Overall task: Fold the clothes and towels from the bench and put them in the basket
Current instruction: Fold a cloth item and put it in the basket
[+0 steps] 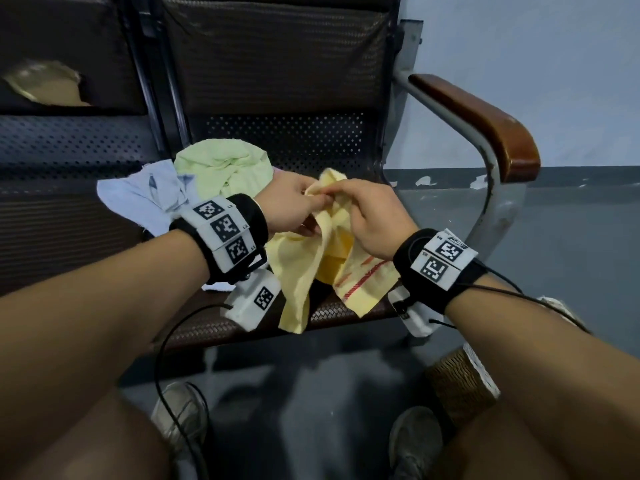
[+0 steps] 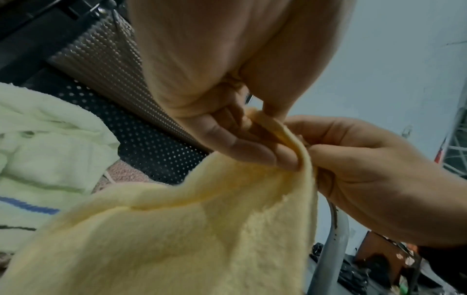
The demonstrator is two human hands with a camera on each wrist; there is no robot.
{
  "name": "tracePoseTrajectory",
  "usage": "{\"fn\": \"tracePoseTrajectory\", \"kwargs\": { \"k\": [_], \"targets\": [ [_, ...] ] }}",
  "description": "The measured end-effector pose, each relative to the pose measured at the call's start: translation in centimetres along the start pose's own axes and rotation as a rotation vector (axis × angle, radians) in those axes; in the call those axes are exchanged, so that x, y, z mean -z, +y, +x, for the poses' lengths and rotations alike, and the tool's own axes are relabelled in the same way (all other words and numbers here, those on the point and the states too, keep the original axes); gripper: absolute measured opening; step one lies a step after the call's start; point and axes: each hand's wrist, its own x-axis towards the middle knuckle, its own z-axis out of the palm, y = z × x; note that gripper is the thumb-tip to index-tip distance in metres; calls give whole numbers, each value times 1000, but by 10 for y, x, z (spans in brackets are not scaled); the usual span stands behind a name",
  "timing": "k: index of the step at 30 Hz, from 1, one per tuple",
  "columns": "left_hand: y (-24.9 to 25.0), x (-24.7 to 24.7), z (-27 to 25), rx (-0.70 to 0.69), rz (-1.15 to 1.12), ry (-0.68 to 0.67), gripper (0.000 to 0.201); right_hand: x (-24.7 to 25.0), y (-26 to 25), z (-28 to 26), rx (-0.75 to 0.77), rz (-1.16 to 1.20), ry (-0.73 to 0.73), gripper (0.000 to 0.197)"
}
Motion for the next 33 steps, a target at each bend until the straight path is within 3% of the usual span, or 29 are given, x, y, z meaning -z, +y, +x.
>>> {"fn": "tracePoseTrajectory", "kwargs": {
  "k": [7,10,13,15,18,21,24,27,30,33],
  "targets": [
    [-4,-3,8,-19,-119,165,22,-3,1,-4,-174,-43,-166,56],
    [-3,-3,11,-20,-121,220,16,-1,1,-4,-252,-148,-214,36],
    [2,0,12,-25,-129,341,16,-1,5,-8,-342,-271,-403,35],
    [6,3,11,-2,-233,339,22,-3,7,-12,-392,-299,-501,40],
    [10,2,9,6,-414,285,31,-3,5,-12,-385,-227,-436,41],
    [17,1,7,6,-573,280,32,-10,-1,-10,-368,-25,-343,25],
    [23,-1,3,21,-694,207,30,-31,-7,-14,-414,23,-390,63],
    [26,-4,0,32,-712,172,30,-46,5,-13,-403,-126,-405,56],
    [25,7,3,38,-656,352,28,-35,28,-9,-515,-238,-446,38],
    [11,32,13,74,-493,532,29,-14,47,-10,-618,-256,-415,36]
  ]
}}
